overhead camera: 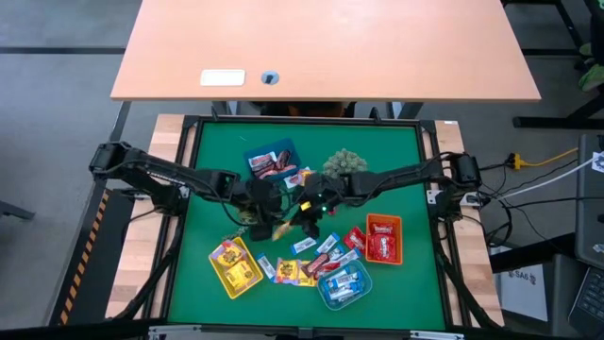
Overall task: Sort candy
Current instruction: Put the yellow candy into the yellow bin
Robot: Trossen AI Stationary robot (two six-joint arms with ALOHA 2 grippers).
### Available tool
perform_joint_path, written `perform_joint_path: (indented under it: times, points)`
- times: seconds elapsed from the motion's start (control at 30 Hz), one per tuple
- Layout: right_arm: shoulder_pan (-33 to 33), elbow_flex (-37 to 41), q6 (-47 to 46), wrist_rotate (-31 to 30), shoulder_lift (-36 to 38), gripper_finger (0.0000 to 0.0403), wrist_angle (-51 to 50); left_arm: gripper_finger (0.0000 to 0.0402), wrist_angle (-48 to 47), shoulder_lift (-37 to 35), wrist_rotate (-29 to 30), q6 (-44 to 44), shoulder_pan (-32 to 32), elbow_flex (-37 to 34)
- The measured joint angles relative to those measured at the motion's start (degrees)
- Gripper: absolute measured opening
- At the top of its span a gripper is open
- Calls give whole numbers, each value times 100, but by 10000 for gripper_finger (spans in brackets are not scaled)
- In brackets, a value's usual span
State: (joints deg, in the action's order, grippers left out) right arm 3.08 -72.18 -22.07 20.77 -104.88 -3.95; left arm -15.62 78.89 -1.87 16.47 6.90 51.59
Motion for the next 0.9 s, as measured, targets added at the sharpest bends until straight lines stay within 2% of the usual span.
perform_joint_path:
  times: [0.13,0.33,0.67,0.9]
  points:
    - [89,-2,-17,347,0,1,171,128,-336,-167,-25,1,57,0]
    - [420,-2,-18,296,-7,1,819,128,-929,-592,188,0,53,10]
    - [1060,-2,702,-1244,-72,1,2509,128,-1550,-1096,1074,-46,19,5]
    - [1325,-209,902,-1381,-628,1,3529,128,-1716,-1144,1332,-47,-53,9]
